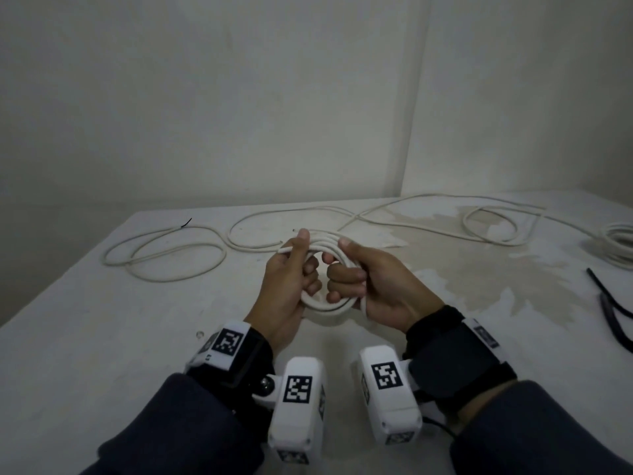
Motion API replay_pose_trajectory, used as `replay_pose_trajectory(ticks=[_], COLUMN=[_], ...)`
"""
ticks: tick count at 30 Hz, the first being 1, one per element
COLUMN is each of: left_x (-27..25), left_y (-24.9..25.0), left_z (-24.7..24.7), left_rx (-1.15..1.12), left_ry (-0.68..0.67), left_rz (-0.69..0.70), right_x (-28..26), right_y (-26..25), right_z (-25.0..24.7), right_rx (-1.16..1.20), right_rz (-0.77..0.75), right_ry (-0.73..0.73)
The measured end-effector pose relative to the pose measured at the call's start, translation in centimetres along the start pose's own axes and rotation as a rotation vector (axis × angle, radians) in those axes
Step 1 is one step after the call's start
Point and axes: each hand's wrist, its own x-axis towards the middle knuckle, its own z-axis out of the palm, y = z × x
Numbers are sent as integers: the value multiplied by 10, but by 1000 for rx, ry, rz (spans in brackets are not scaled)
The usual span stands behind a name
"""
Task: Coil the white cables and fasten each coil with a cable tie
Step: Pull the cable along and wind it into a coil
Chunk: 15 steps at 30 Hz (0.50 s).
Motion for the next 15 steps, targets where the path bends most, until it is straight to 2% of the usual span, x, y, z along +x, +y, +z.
replay_pose_trajectory(ticks=[3, 7, 9, 12, 13, 15], left_x=[-1, -4, -8, -19, -21, -22], left_y=[1, 5, 8, 11, 11, 10], left_z=[1, 4, 4, 9, 11, 13], left_rx=[-8, -66, 20, 312, 347, 253], left_ry=[-20, -12, -96, -327, -364, -375], left_rz=[-50, -290, -424, -582, -603, -617], right_x=[0, 0, -2, -4, -5, -5], right_y=[-1, -9, -14, -19, -19, -19], right_z=[4, 0, -6, -11, -12, -11], right_rx=[17, 224, 348, 513, 547, 601], right_rz=[-80, -215, -287, -352, -368, -387], right_ry=[43, 61, 43, 6, -1, -28])
